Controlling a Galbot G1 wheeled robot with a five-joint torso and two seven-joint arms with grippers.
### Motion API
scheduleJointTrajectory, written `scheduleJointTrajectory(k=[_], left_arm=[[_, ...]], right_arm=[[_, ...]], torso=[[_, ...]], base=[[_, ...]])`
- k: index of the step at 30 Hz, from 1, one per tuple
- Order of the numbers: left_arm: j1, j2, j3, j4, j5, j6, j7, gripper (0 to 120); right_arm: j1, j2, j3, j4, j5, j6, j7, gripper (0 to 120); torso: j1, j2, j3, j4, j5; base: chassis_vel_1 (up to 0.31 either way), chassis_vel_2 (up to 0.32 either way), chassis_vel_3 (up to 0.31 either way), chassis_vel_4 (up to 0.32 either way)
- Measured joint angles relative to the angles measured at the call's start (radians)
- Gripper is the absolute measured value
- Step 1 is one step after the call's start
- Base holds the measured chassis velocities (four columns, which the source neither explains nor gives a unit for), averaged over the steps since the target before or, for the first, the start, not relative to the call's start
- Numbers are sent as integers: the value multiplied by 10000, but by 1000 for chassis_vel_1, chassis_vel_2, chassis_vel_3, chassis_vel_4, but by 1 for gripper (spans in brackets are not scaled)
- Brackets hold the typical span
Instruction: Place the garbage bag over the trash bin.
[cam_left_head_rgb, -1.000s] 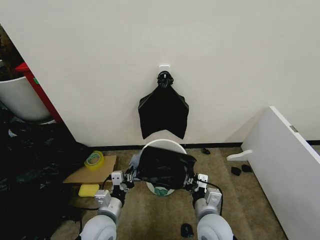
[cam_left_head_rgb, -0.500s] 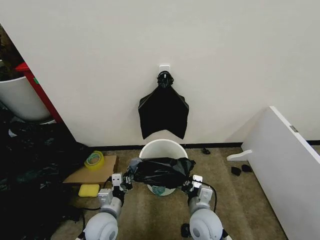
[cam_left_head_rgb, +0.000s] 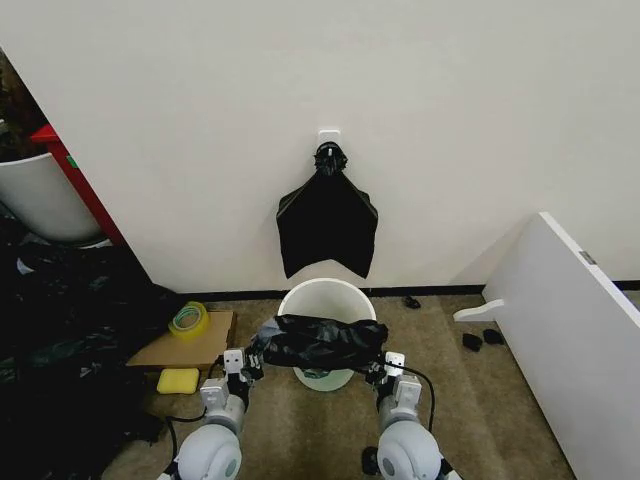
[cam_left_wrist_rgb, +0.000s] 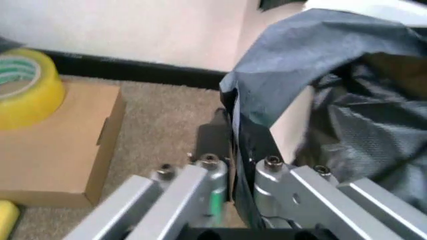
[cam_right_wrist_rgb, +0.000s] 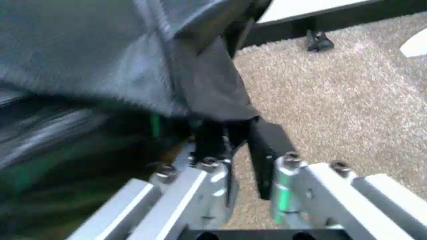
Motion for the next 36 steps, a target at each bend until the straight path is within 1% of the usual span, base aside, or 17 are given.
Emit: scheduleJointTrajectory(k=[1,3,4,6,7,8,10,11,13,15,19,22,24,26,28,33,36], left_arm=[[0,0,0,0,0,0,0,8],[302,202,-116,-724,1,341,-14,21],[302,202,-116,-724,1,341,-14,21],[549,383,-200,-1138,99,516,-88,30],[635,447,-227,-1262,144,543,-104,36],[635,447,-227,-1262,144,543,-104,36],[771,587,-270,-1455,203,564,-145,46],[771,587,-270,-1455,203,564,-145,46],[791,714,-309,-1448,238,513,-216,57],[791,747,-317,-1409,255,475,-223,61],[794,1044,-369,-1242,334,175,-183,79],[817,1127,-377,-1245,331,81,-148,87],[852,1247,-415,-1262,224,-151,35,96],[863,1296,-454,-1263,76,-310,157,98],[925,1410,-638,-1235,-502,-841,606,100],[1075,1508,-902,-1214,-1008,-1354,1148,100],[1313,1611,-1179,-1064,-1446,-1652,1989,100]], right_arm=[[0,0,0,0,0,0,0,8],[-446,-266,-6,710,-112,-30,-103,21],[-446,-266,-6,710,-112,-30,-103,21],[-883,-466,56,1188,-335,-9,-253,32],[-1019,-514,76,1314,-449,35,-325,34],[-1019,-514,76,1314,-449,35,-325,34],[-1336,-591,124,1575,-814,218,-533,46],[-1336,-591,124,1575,-814,218,-533,46],[-1619,-605,154,1712,-1147,472,-760,56],[-1669,-603,156,1718,-1231,562,-816,59],[-1862,-576,214,1755,-1571,877,-964,80],[-1936,-571,236,1864,-1586,903,-965,86],[-2045,-581,248,1989,-1586,907,-966,96],[-2080,-590,250,2033,-1586,907,-966,98],[-2114,-599,250,2093,-1601,907,-964,100],[-2177,-603,254,2241,-1594,968,-970,100],[-2241,-578,237,2334,-1626,1018,-1016,100]], torso=[[0,0,0,0,0],[0,0,-1,-1,0],[0,0,-1,-1,0],[0,0,-1,0,1],[0,0,-1,-1,0],[0,0,-1,-1,0],[-1,0,-1,0,2],[-1,0,-1,0,2],[-1,0,-1,-2,0],[-1,0,-2,-3,1],[0,0,-1,-1,1],[-1,0,-1,-1,0],[-1,0,-1,-1,-1],[-1,0,-1,-2,0],[0,0,-1,-1,0],[0,0,-1,-1,0],[0,0,-1,0,0]], base=[[0,0,0,0],[0,0,0,0],[0,0,0,0],[0,0,0,0],[0,0,0,0],[0,0,0,0],[0,0,0,0],[0,0,0,0],[0,0,0,0],[0,0,0,0],[0,0,0,0],[0,0,0,0],[0,0,0,0],[0,0,0,0],[0,0,0,0],[0,0,0,0],[0,0,0,0]])
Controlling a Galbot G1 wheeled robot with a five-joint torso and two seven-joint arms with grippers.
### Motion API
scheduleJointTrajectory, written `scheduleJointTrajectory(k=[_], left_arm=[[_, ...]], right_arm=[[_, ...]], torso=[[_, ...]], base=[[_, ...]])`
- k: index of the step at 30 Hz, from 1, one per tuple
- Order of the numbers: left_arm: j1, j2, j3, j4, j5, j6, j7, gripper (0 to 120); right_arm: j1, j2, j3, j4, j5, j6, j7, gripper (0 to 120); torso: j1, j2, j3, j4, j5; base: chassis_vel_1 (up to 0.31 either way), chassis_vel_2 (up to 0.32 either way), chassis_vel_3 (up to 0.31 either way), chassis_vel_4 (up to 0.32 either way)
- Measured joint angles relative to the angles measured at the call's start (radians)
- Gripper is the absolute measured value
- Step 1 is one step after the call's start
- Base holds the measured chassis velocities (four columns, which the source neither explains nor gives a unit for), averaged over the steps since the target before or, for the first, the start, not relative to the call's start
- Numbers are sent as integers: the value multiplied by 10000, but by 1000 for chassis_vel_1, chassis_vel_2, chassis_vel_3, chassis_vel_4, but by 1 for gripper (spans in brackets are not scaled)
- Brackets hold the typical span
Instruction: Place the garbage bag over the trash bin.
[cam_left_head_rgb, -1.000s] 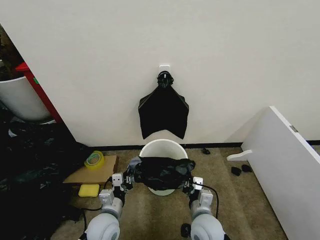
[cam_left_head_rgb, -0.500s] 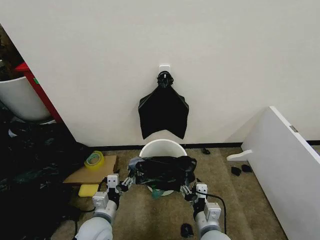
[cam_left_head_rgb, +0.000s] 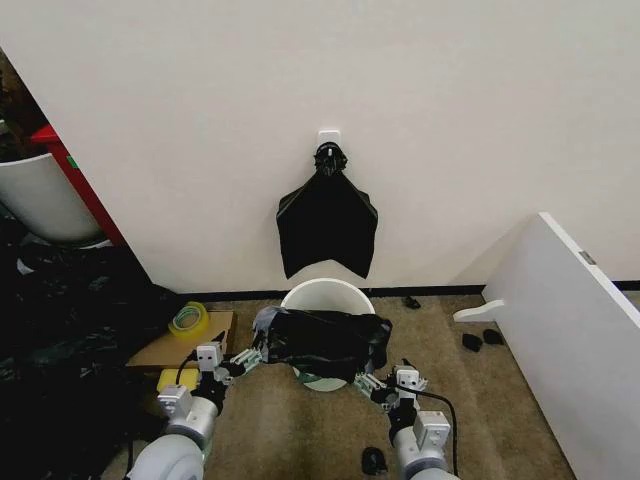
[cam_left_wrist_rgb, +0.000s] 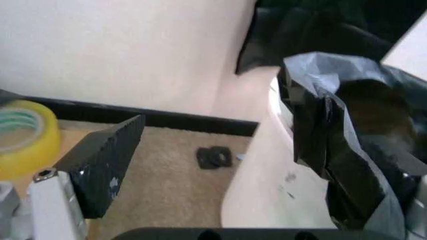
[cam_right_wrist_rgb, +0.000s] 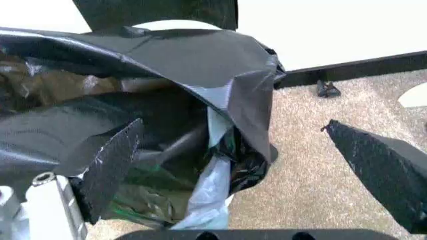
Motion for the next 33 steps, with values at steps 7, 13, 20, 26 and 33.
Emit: scheduleJointTrajectory(k=[7,13,20,26,33], left_arm=[[-243,230,122,720,-1970,-3,2149,100],[-478,261,121,1182,-3492,-556,3914,100],[-601,221,34,2184,-4714,-2095,7200,100],[-821,51,52,3386,-5355,-2570,9644,100],[-1034,-486,205,3688,-5061,-2607,8569,100]], right_arm=[[3,75,-46,-62,-114,36,-12,100],[-95,91,-40,-70,-231,94,-52,100],[-74,110,-45,-137,-242,117,-61,100],[-28,83,-71,-181,-222,117,-72,100],[327,-41,-163,-284,-127,366,-286,100]], torso=[[0,0,1,0,1],[0,0,1,-2,0],[0,0,1,-1,0],[0,0,1,0,0],[0,0,1,2,1]], base=[[0,0,0,0],[0,0,0,0],[0,0,0,0],[0,0,0,0],[0,0,0,0]])
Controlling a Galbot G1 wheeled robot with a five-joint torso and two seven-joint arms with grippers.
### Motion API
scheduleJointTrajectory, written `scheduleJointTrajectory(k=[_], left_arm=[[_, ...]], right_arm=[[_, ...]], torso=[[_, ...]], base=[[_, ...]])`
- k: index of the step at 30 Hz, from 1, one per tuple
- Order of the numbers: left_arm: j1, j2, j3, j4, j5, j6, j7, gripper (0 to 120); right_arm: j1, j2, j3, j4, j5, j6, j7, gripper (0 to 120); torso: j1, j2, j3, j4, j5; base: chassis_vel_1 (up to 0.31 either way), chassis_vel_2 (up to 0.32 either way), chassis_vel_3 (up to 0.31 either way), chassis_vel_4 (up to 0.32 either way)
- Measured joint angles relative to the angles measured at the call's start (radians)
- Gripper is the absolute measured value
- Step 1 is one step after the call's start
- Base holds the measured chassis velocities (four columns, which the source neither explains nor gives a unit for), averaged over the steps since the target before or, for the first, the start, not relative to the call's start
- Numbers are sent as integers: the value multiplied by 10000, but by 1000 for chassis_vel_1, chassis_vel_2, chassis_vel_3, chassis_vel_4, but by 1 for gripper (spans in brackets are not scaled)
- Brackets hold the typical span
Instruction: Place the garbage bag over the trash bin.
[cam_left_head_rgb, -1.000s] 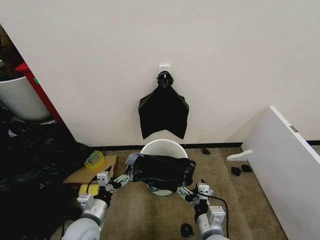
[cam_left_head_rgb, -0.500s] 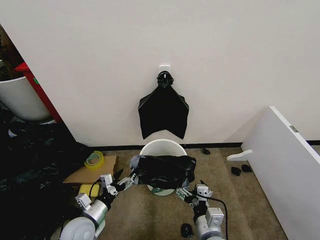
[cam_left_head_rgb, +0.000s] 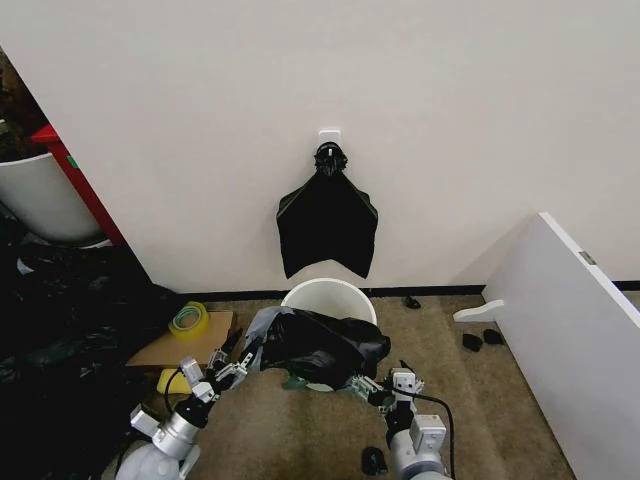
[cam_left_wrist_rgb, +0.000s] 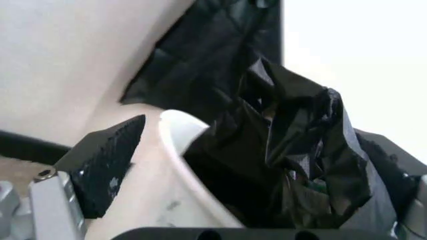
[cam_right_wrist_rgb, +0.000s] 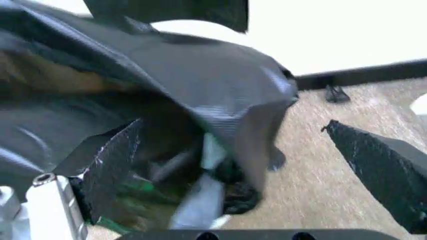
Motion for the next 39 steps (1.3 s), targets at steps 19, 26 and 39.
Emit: scheduleJointTrajectory(k=[19,26,39], left_arm=[[-73,127,219,-97,1750,34,-767,100],[-69,41,237,-97,1900,48,-832,100],[14,90,163,-261,1981,28,-935,100]], right_arm=[[3233,-1522,-707,-1740,-1563,1152,-4289,94],[3911,-1817,-1084,-2189,-1279,603,-4576,73],[4333,-1684,-1426,-2522,-871,230,-4465,25]], torso=[[0,-1,0,-1,1],[0,0,0,-3,0],[0,0,0,-3,-1]], base=[[0,0,0,0],[0,0,0,0],[0,0,0,0]])
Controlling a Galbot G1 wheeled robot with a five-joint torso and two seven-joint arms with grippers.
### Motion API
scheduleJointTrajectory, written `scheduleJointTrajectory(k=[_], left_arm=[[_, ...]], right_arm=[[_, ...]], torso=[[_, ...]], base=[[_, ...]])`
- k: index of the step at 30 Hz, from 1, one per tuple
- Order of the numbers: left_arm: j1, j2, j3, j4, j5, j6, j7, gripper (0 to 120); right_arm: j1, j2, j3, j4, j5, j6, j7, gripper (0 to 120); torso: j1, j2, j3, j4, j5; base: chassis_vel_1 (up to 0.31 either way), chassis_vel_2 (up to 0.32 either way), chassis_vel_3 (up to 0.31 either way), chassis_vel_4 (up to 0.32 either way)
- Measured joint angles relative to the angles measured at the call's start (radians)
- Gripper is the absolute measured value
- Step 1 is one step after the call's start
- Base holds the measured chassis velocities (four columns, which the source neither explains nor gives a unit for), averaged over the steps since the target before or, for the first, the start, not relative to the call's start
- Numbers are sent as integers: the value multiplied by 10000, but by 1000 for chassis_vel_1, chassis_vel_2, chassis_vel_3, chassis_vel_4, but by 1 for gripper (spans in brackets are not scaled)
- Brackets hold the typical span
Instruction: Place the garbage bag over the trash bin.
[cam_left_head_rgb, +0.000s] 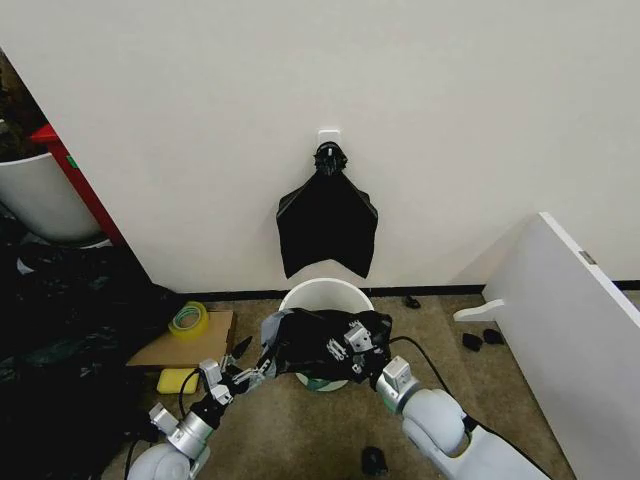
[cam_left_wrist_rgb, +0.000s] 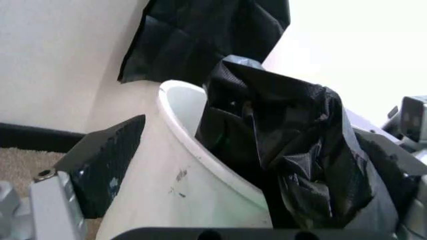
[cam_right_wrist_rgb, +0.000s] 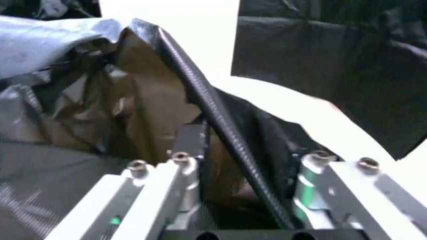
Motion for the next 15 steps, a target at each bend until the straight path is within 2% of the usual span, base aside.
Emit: scheduleJointTrajectory(k=[2,4,6,15], left_arm=[[21,31,-21,-46,59,-42,0,100],[23,43,-34,-46,99,-65,2,100],[33,76,-72,-46,244,-157,23,100],[164,173,-208,-80,677,-494,370,100]], right_arm=[[91,129,-40,-40,321,-165,262,14],[111,149,-49,-43,399,-213,332,11],[149,188,-69,-44,588,-368,550,0],[274,422,-83,-34,1462,-1161,1560,0]], torso=[[0,0,0,0,0],[0,0,0,0,0],[0,0,0,0,-1],[0,0,0,0,-1]], base=[[0,0,0,0],[0,0,0,0],[0,0,0,0],[0,0,0,0]])
